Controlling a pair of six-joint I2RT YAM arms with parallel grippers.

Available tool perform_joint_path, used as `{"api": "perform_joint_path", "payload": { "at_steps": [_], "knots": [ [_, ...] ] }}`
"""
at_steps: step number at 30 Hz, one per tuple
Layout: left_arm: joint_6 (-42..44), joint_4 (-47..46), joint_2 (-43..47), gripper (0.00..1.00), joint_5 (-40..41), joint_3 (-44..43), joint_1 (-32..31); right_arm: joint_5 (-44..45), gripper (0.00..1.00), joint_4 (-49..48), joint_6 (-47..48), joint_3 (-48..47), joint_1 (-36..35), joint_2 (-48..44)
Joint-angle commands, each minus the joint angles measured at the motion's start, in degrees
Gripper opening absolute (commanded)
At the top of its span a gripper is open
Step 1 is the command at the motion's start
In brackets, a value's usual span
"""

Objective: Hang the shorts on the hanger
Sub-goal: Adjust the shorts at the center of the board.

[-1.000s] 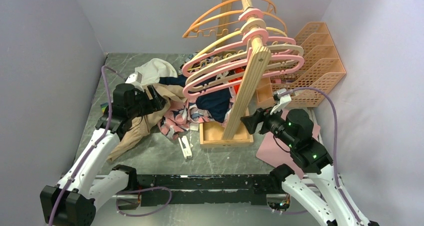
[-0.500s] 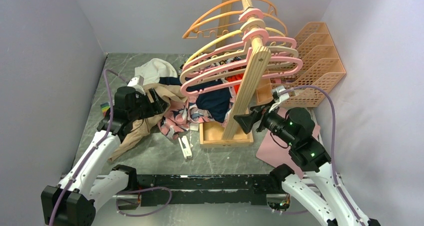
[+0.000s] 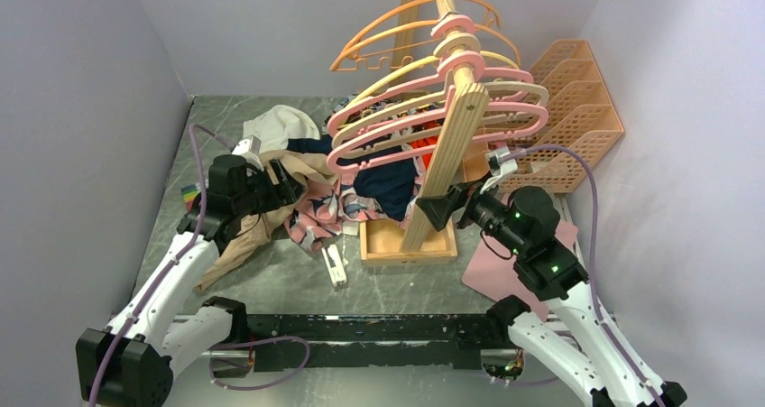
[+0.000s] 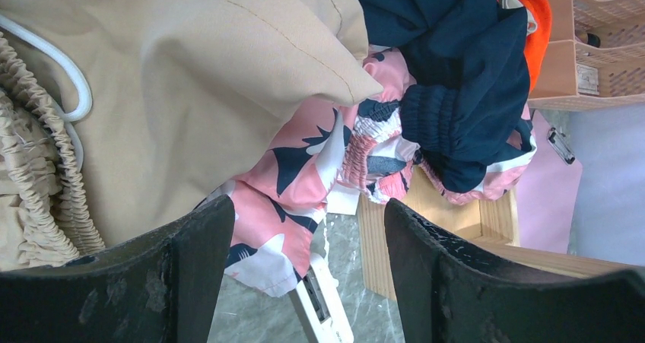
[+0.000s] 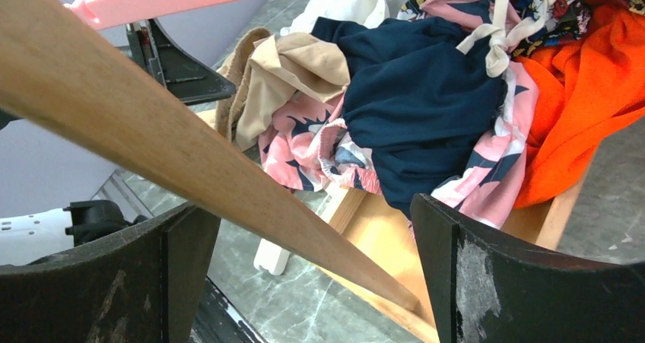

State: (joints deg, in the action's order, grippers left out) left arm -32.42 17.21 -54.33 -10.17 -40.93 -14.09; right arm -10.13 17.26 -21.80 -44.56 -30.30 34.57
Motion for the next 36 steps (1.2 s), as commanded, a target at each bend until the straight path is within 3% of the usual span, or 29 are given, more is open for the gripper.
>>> {"api": "perform_joint_path", "payload": {
  "at_steps": [1, 7, 13, 22, 36],
  "knots": [
    [-0.7, -2.1, 0.0, 0.76, -1.3, -1.1, -0.5, 2.8, 1.00, -2.3, -0.2, -1.0, -0.9, 1.8],
    [-1.0, -2.6, -0.6, 0.76, -1.5, -0.7, -0.5, 6.5, 1.00, -2.0, -0.9, -1.8, -5.1, 4.9],
    [-0.6, -2.2, -0.6, 0.76, -0.9, -0.8, -0.5, 15.4, 1.00, -2.1, -1.9, -2.3, -11.5, 7.2],
    [0.1, -2.7, -1.6, 0.76, -1.1, -1.6, -0.5, 31.5, 0.76, 5.7, -2.6, -3.6, -13.9, 6.2],
    [0.1, -6.8, -7.4, 0.75, -3.1, -6.1, -0.5, 47.2, 0.60, 21.2, -1.9, -7.2, -13.9, 5.4]
  ]
}}
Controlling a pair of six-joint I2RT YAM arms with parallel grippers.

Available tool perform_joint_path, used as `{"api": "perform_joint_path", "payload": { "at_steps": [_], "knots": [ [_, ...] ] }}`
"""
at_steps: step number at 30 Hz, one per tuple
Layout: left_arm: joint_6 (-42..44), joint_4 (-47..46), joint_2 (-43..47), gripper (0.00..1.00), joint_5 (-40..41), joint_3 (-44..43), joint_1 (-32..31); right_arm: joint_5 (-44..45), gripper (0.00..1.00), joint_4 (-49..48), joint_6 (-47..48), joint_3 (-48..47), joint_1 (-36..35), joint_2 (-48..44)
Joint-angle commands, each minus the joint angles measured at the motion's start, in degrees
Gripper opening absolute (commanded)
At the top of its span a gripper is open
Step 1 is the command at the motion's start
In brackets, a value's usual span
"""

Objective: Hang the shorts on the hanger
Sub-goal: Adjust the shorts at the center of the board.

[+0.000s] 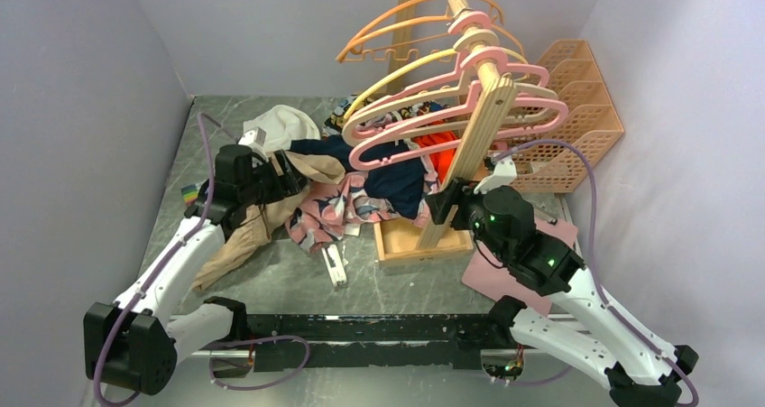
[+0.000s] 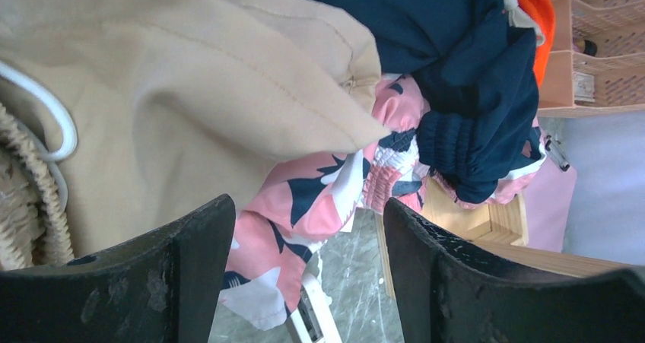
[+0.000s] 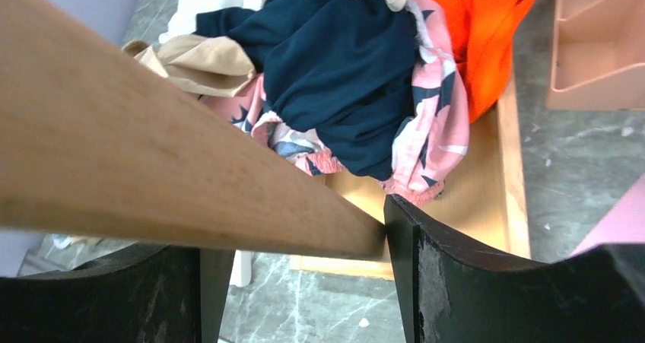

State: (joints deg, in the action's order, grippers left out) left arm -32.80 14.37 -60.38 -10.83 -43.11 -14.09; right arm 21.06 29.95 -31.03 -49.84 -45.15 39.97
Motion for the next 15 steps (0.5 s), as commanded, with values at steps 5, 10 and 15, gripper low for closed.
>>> {"api": "perform_joint_path", "payload": {
  "at_steps": [5, 10, 15],
  "knots": [
    [0.4, -6.3, -5.4, 0.75, -3.5, -7.7, -0.5, 21.3, 0.55, 13.2, 6.3, -3.1, 0.9, 0.4],
    [-0.4, -10.1, -10.8, 0.75, -4.6, -12.3, -0.5, 23.8, 0.51, 16.0, 5.0, -3.6, 0.9, -0.3],
    [-1.7, -13.9, -18.2, 0.74, -6.8, -18.1, -0.5, 22.9, 0.47, 15.9, 5.4, -3.8, 0.9, -1.0]
  ]
}}
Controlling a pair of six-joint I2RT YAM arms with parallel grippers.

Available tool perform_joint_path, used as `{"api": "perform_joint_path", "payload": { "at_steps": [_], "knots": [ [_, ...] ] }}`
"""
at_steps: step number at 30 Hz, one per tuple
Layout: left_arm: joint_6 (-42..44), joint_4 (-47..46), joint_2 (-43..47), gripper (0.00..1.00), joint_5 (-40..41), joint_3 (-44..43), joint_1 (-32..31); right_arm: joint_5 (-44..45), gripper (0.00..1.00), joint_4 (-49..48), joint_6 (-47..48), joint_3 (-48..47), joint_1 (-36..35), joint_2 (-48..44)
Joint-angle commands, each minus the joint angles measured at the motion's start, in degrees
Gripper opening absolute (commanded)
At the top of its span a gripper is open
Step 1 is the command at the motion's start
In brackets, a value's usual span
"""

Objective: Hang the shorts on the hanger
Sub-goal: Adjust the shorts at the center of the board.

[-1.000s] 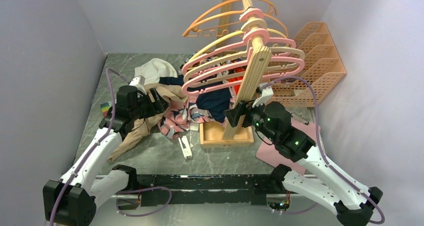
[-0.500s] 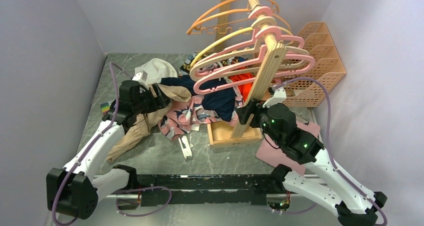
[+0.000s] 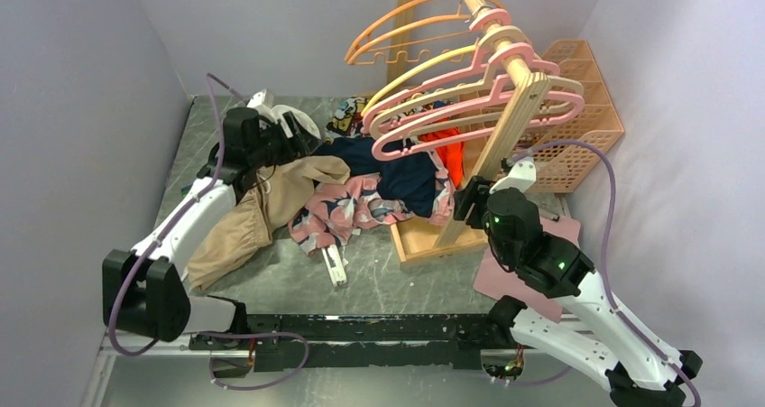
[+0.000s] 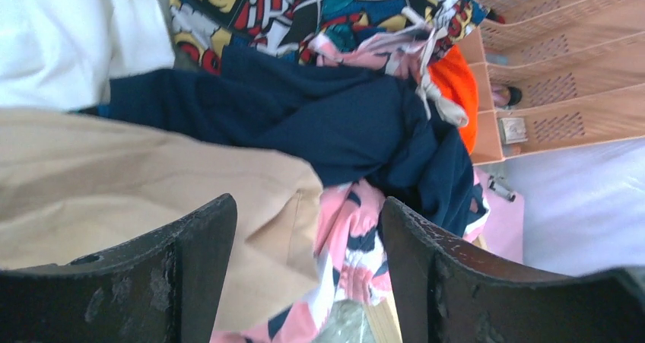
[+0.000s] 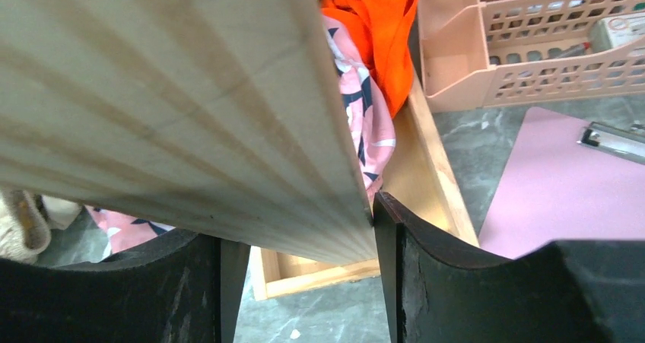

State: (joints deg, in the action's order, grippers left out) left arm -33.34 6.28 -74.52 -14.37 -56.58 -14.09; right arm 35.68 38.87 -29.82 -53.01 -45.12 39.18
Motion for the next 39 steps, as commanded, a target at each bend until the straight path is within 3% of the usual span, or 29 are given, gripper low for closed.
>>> {"api": "perform_joint_path", "payload": {
  "at_steps": [1, 6, 11, 13, 15, 18, 23, 30, 35, 39],
  "knots": [
    [-1.4, -6.6, -5.8, 0.74, -3.7, -6.0, -0.6, 7.6, 0.47, 7.0, 4.2, -0.7, 0.9, -0.3],
    [-1.1, -8.6, -15.5, 0.73, -4.1, -14.3, -3.4, 2.1, 0.47, 3.5, 6.0, 0.8, 0.8, -3.1],
    [3.3, -4.6, -26.2, 0.76, -2.0, -25.3, -10.2, 0.7, 0.48, 2.5, 7.3, 1.1, 0.8, -4.5],
    [4.5, -4.9, -28.1, 0.81, -0.9, -26.6, -12.6, 1.0, 0.49, 3.0, 7.3, 0.8, 0.9, -4.2],
    [4.1, -7.6, -28.8, 0.99, -1.1, -25.1, -13.8, 1.0, 0.51, 3.1, 7.3, 0.9, 0.9, -4.2],
    [3.5, -10.5, -29.9, 0.99, -2.3, -23.9, -14.6, 0.7, 0.52, 2.5, 7.9, 1.3, 0.9, -4.5],
    [5.5, -7.1, -34.9, 0.99, -0.8, -28.7, -16.3, 0.9, 0.54, 1.7, 9.3, 1.8, 0.9, -4.5],
    [3.6, -0.8, -42.2, 0.97, 4.5, -36.8, -15.0, 0.8, 0.54, 1.3, 8.8, 2.5, 0.8, -4.9],
    [-3.9, -3.3, -43.2, 0.97, 1.9, -37.4, -10.2, 1.3, 0.54, 1.7, 8.5, 2.1, 0.8, -5.3],
    [-5.7, 1.4, -46.8, 0.96, 3.1, -43.9, -8.8, 2.0, 0.54, 2.6, 8.7, 1.3, 0.9, -5.3]
  ]
}}
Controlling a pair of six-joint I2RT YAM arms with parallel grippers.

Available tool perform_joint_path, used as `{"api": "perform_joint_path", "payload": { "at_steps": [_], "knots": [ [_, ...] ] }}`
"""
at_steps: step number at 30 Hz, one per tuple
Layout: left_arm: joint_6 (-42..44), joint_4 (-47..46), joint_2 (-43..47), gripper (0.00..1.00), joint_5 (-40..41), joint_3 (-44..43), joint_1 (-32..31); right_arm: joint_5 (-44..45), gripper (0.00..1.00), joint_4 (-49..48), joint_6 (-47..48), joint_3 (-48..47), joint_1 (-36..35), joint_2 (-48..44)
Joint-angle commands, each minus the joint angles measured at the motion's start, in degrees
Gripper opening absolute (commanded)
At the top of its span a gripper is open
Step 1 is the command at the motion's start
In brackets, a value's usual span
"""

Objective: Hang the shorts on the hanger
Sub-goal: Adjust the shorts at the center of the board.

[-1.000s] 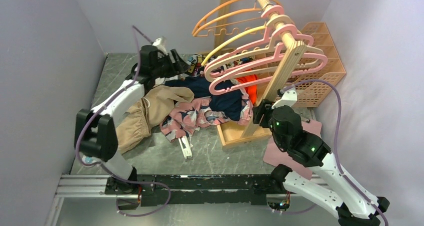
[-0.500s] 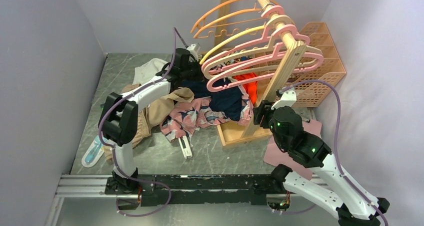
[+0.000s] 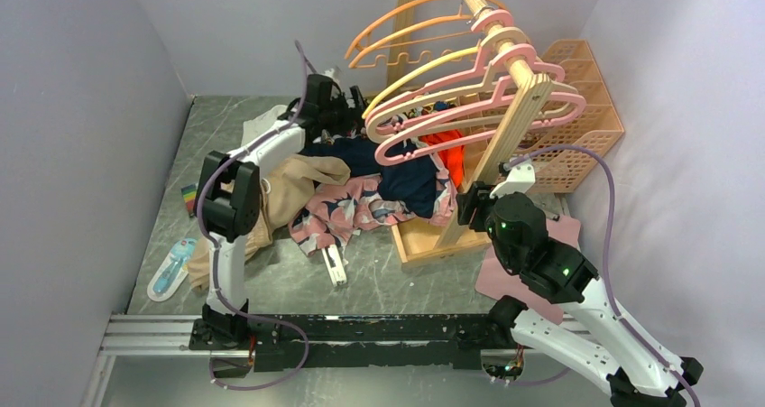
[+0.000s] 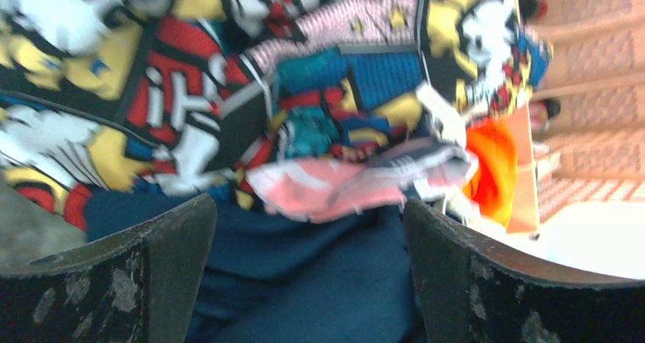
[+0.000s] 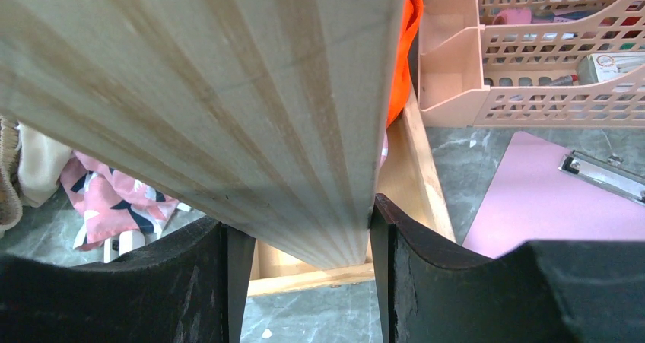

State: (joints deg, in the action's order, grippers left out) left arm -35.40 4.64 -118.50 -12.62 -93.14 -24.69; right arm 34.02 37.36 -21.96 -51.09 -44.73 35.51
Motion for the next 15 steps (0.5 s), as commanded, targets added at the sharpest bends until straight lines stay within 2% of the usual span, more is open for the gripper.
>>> {"api": "perform_joint_path", "payload": {
  "at_steps": [1, 6, 8, 15],
  "knots": [
    [-3.3, 5.0, -4.6, 0.96, 1.8, -9.8, 1.8, 3.8, 0.54, 4.4, 0.9, -0.9, 0.5, -1.5],
    [-2.5, 16.1, -13.7, 0.96, 3.3, -23.5, 1.5, 3.8, 0.55, 5.2, 0.8, -1.4, 0.5, -1.0],
    [-1.3, 18.7, -16.6, 0.99, 4.5, -27.5, 1.1, 3.5, 0.55, 5.3, 0.6, -1.3, 0.5, -0.7],
    [1.6, 22.6, -21.5, 0.99, 9.1, -32.7, -1.7, 2.0, 0.58, 4.3, -0.7, 0.3, 0.5, -1.2]
  ]
}}
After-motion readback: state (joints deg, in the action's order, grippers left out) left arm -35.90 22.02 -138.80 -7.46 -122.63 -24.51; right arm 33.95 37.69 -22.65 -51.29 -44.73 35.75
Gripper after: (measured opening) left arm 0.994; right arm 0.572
